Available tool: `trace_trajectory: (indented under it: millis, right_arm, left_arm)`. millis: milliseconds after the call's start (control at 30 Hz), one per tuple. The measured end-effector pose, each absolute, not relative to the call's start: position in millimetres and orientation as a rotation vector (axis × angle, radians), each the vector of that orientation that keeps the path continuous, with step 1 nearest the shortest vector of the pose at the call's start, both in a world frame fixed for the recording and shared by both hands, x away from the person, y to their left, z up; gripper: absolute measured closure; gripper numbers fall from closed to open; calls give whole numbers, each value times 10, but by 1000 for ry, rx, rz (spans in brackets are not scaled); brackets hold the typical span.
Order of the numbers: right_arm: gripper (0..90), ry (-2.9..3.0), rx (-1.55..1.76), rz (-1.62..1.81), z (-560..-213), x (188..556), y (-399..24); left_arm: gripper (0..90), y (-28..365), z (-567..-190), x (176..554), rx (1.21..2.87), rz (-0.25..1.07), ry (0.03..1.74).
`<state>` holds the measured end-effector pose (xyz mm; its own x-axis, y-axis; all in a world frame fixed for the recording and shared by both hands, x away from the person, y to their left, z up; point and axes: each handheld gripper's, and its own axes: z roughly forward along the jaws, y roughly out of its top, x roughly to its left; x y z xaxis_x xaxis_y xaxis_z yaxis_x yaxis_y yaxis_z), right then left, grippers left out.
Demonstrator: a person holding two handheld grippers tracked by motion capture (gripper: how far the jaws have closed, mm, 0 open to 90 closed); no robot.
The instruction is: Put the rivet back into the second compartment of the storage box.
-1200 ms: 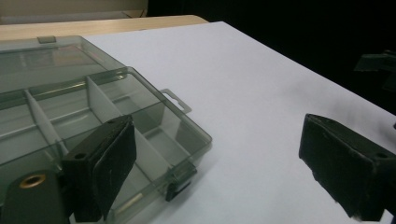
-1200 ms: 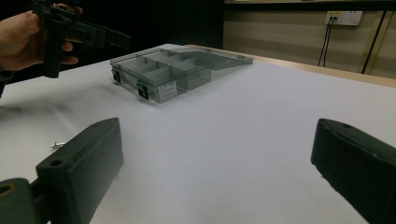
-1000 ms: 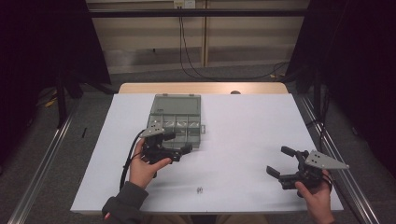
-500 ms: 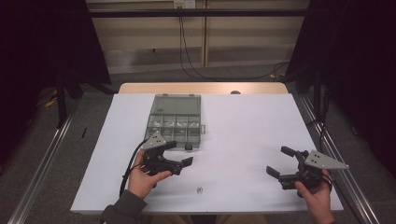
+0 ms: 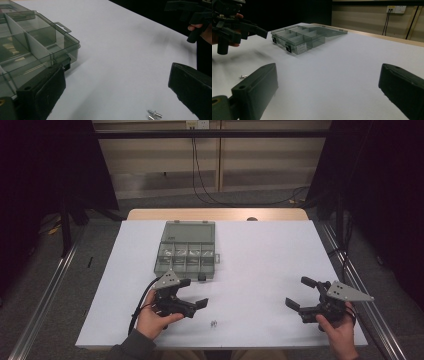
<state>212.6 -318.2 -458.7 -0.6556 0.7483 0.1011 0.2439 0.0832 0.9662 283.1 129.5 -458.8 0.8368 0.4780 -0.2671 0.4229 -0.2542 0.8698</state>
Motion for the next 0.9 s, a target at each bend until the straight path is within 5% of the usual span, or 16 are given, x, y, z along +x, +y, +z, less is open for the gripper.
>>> trace_trajectory:
  millis: [533, 900]
  right_arm:
    - [22, 1949, 969, 1599, -4586, 2127, -3177]
    - [23, 1949, 967, 1600, -4584, 2129, -3176]
  left_arm:
    - [71, 1183, -4672, 2726, 1963, 20, 635]
    - [382, 1111, -4729, 2649, 2064, -40, 574]
